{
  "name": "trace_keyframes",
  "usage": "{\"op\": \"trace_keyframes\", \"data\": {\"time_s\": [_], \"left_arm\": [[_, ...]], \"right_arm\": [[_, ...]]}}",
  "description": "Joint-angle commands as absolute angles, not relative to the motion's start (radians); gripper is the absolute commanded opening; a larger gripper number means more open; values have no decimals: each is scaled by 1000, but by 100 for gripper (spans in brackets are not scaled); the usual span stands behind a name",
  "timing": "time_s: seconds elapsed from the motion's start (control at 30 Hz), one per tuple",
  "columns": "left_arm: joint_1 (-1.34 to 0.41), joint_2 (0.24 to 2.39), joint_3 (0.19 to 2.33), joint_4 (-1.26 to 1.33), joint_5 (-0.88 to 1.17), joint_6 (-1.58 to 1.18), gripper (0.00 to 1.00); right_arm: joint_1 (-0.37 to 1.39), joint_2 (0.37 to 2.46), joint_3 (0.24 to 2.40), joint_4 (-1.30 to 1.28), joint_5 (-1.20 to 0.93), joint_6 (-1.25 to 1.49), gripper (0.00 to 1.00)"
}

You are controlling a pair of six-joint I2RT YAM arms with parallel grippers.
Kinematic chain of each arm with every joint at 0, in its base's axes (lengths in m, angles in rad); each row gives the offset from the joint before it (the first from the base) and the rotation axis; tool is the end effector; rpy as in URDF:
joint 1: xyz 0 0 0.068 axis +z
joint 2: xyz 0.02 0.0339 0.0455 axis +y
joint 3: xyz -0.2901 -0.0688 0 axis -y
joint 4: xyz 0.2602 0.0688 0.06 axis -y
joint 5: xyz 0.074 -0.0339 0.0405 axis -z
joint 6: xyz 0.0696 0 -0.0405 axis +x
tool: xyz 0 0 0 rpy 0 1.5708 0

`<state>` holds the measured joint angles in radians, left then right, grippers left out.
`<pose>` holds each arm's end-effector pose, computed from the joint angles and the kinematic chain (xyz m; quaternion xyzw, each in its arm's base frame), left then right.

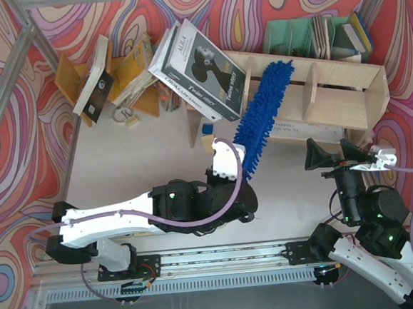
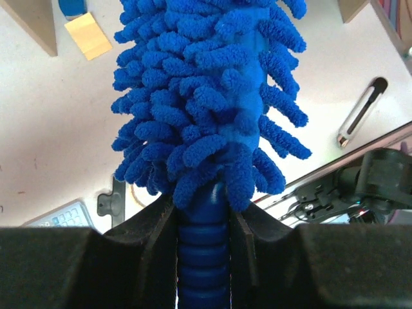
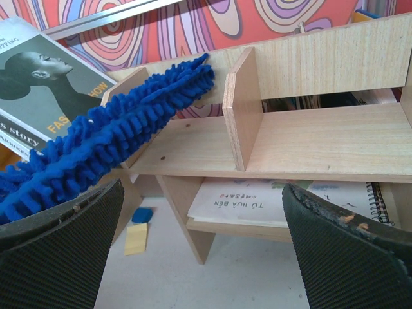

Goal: Dust the bookshelf with a duster

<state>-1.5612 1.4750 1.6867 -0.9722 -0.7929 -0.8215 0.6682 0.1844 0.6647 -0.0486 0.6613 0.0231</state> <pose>0.0527 -0.3225 0.4309 0.1645 0.8455 -0.2063 0.4643 0.0696 0.0005 0.3941 0.0976 0.5704 0.1052 0.8087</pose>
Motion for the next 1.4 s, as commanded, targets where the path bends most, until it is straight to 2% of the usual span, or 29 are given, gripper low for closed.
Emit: {"op": "trace_keyframes", "data": {"time_s": [0.0, 0.17, 0.57, 1.17, 1.37], "left_arm": [[-1558, 1555, 1804, -991, -923, -825, 0], [-1569, 1601, 1811, -1103, -904, -928, 0], [-1587, 1514, 1678, -1154, -863, -1021, 0], [-1629, 1400, 1610, -660, -823, -490, 0], [-1629, 1404, 1617, -535, -741, -385, 0]], "right_arm": [[670, 174, 663, -33, 671, 15, 99], [670, 174, 660, -31, 671, 14, 99], [670, 172, 661, -29, 672, 13, 99], [670, 157, 660, -23, 657, 6, 99], [670, 162, 669, -28, 657, 13, 99]]}}
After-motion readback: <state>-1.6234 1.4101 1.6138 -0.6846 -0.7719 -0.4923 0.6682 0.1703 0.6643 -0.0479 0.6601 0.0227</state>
